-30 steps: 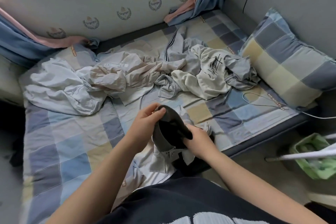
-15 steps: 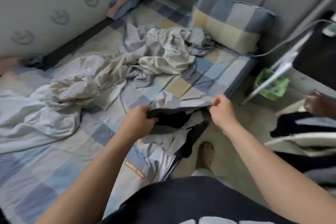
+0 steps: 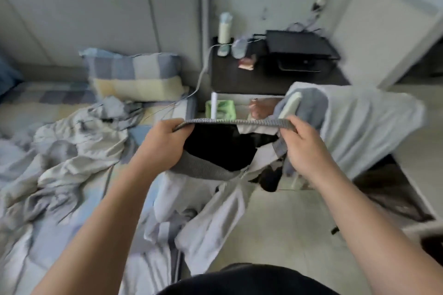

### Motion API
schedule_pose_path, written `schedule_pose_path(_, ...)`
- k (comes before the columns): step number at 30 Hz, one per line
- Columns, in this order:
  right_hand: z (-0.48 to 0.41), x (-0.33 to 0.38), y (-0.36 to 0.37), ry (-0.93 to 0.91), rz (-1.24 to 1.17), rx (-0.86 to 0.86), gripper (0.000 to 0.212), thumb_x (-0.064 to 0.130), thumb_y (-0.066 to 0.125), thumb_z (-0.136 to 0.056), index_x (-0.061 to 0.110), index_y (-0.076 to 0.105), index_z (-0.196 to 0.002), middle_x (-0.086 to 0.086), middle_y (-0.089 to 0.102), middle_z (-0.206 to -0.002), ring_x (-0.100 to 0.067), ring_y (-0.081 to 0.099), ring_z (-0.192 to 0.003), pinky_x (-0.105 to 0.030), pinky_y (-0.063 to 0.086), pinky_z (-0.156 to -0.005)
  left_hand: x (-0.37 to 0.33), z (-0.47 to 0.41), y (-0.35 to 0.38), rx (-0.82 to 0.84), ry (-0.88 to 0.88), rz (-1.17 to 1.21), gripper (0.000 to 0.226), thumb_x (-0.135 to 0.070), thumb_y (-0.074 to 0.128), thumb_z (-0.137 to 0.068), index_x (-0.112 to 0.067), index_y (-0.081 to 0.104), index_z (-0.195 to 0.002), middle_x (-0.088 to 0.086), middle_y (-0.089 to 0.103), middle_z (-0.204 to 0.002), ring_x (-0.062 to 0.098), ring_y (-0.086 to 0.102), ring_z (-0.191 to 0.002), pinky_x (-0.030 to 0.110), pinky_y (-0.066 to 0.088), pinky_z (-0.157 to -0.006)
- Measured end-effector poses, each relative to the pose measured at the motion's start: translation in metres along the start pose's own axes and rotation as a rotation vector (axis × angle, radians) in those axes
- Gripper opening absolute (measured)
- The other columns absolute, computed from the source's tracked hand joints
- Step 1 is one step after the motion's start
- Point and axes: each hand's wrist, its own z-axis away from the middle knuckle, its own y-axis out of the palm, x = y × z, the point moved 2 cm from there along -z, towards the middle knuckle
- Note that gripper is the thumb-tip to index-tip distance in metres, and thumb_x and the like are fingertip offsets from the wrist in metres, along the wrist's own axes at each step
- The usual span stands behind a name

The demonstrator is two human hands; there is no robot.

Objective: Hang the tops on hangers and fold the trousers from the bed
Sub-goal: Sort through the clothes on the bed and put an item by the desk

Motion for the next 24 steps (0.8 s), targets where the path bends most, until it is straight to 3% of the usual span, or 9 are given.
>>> schedule_pose_path(3,0.004,-0.015,-0.081,0.014,-0.051,-0.149,0.018,0.020,0.046,-0.100,0.010,0.056,-0.088,0.006,0.046,-0.063,-0.011,0.043,-0.058,-0.036,0.033,-0.059,-0.069,-0.014,0.055,0.087,0.094,0.152,0.030,-0.045,0.056,-0.083,-0.024,0.076,-0.089,-0.003,0.073,-0.080,0.017,0.066,-0.083,0.043,0.052,-0.090)
schedule_pose_path(9,0.013,-0.043,-0.243,-0.018,-0.159,-0.340,0.015,0.029,0.052,-0.082,0.022,0.064,-0.086,0.005,0.057,-0.073,-0.008,0.052,-0.073,-0.029,0.038,-0.068,-0.197,-0.031,0.172,0.312,0.206,0.334,0.029,-0.046,0.063,-0.079,-0.028,0.080,-0.092,0.008,0.078,-0.102,0.026,0.071,-0.107,0.051,0.047,-0.107)
schedule_pose_path(11,0.017,-0.055,-0.293,-0.025,-0.190,-0.383,0.015,0.028,0.053,-0.082,0.025,0.068,-0.082,0.008,0.063,-0.074,-0.007,0.058,-0.075,-0.024,0.043,-0.069,-0.238,-0.037,0.210,0.367,0.236,0.367,0.030,-0.046,0.064,-0.078,-0.024,0.080,-0.091,0.011,0.077,-0.104,0.032,0.071,-0.104,0.048,0.050,-0.102)
schedule_pose_path(14,0.022,-0.068,-0.365,0.008,-0.167,-0.447,0.016,0.036,0.055,-0.085,0.028,0.069,-0.085,0.008,0.058,-0.067,-0.011,0.056,-0.063,-0.025,0.046,-0.061,-0.302,-0.045,0.265,0.474,0.295,0.410,0.024,-0.043,0.065,-0.082,-0.023,0.078,-0.083,0.005,0.069,-0.082,0.022,0.061,-0.071,0.031,0.043,-0.063)
schedule_pose_path(18,0.021,-0.075,-0.453,0.049,-0.226,-0.533,0.016,0.035,0.058,-0.088,0.028,0.069,-0.078,0.011,0.055,-0.056,-0.009,0.054,-0.047,-0.022,0.046,-0.042,-0.389,-0.051,0.322,0.589,0.359,0.479,0.017,-0.042,0.064,-0.084,-0.030,0.075,-0.082,0.008,0.064,-0.087,0.026,0.054,-0.079,0.041,0.042,-0.076)
schedule_pose_path(19,0.020,-0.074,-0.472,0.051,-0.218,-0.557,0.016,0.035,0.059,-0.089,0.028,0.070,-0.079,0.012,0.059,-0.058,-0.009,0.058,-0.049,-0.026,0.051,-0.045,-0.411,-0.053,0.335,0.612,0.389,0.492,0.018,-0.041,0.063,-0.087,-0.029,0.075,-0.083,0.009,0.068,-0.091,0.030,0.057,-0.082,0.041,0.035,-0.076)
schedule_pose_path(20,0.017,-0.072,-0.491,0.048,-0.204,-0.577,0.015,0.036,0.060,-0.089,0.029,0.071,-0.082,0.011,0.064,-0.062,-0.010,0.063,-0.055,-0.033,0.057,-0.055,-0.432,-0.058,0.347,0.620,0.430,0.495,0.021,-0.039,0.060,-0.093,-0.029,0.077,-0.085,0.007,0.074,-0.095,0.033,0.066,-0.087,0.048,0.052,-0.085)
schedule_pose_path(21,0.015,-0.069,-0.509,0.042,-0.194,-0.594,0.014,0.038,0.062,-0.087,0.029,0.073,-0.084,0.009,0.068,-0.068,-0.012,0.068,-0.063,-0.040,0.060,-0.069,-0.453,-0.062,0.359,0.618,0.471,0.490,0.023,-0.036,0.057,-0.097,-0.031,0.077,-0.088,0.004,0.078,-0.099,0.032,0.071,-0.094,0.057,0.051,-0.096)
schedule_pose_path(24,0.006,-0.054,-0.558,0.031,-0.138,-0.652,0.029,0.039,0.067,-0.080,0.013,0.070,-0.091,-0.007,0.070,-0.085,-0.024,0.068,-0.081,-0.052,0.054,-0.089,-0.516,-0.074,0.389,0.628,0.599,0.480,0.028,-0.033,0.052,-0.103,-0.028,0.076,-0.091,-0.004,0.076,-0.092,0.019,0.072,-0.089,0.040,0.057,-0.083)
